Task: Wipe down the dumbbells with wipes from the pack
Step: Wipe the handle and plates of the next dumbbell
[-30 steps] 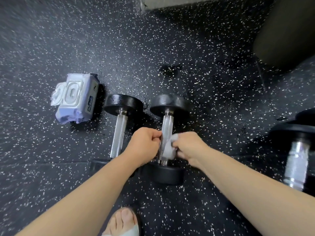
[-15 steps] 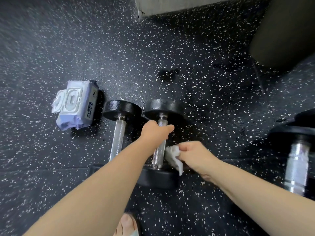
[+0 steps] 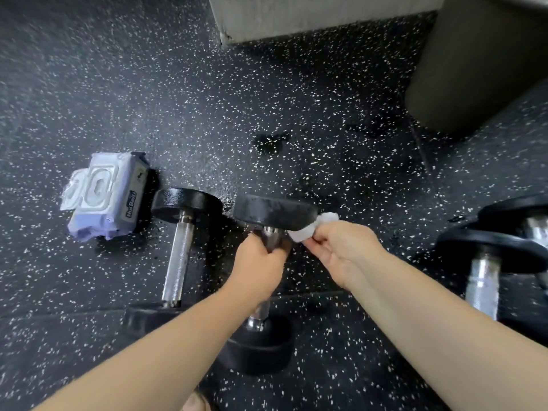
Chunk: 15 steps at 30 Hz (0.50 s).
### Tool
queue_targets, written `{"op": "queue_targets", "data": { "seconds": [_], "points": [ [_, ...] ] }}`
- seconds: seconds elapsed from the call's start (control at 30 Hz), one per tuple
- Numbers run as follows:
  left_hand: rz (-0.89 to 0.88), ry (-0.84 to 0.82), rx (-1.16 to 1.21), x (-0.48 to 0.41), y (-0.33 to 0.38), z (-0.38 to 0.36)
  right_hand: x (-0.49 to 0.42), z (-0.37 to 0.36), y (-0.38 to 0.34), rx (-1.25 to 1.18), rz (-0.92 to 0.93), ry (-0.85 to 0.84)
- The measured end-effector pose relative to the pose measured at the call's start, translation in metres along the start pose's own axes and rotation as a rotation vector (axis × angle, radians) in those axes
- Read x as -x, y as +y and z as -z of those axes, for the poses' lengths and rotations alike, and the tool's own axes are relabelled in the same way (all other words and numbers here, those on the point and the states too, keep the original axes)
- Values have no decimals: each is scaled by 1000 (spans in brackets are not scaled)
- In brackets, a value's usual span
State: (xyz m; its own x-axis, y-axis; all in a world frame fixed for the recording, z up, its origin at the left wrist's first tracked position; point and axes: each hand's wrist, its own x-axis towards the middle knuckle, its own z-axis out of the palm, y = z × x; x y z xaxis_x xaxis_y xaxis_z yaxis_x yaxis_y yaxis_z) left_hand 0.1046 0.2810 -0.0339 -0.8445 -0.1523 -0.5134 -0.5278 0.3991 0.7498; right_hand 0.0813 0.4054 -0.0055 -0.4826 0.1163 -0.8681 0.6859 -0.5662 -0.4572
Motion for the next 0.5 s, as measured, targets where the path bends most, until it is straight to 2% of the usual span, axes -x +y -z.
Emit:
{"op": "queue_targets", "data": {
  "seconds": [0.13, 0.2, 0.3, 0.5],
  "points": [
    [-103, -58, 66, 4, 18, 2, 18, -2, -14, -63, 43, -5],
    [-102, -56, 74, -3, 25, -1, 23, -4, -14, -67, 56, -55],
    [-58, -50, 9, -10, 27, -4, 26, -9, -8, 52, 22, -108],
    [-56, -66, 87, -12, 20, -8, 6, -16, -5, 125, 64, 44]
  ]
}}
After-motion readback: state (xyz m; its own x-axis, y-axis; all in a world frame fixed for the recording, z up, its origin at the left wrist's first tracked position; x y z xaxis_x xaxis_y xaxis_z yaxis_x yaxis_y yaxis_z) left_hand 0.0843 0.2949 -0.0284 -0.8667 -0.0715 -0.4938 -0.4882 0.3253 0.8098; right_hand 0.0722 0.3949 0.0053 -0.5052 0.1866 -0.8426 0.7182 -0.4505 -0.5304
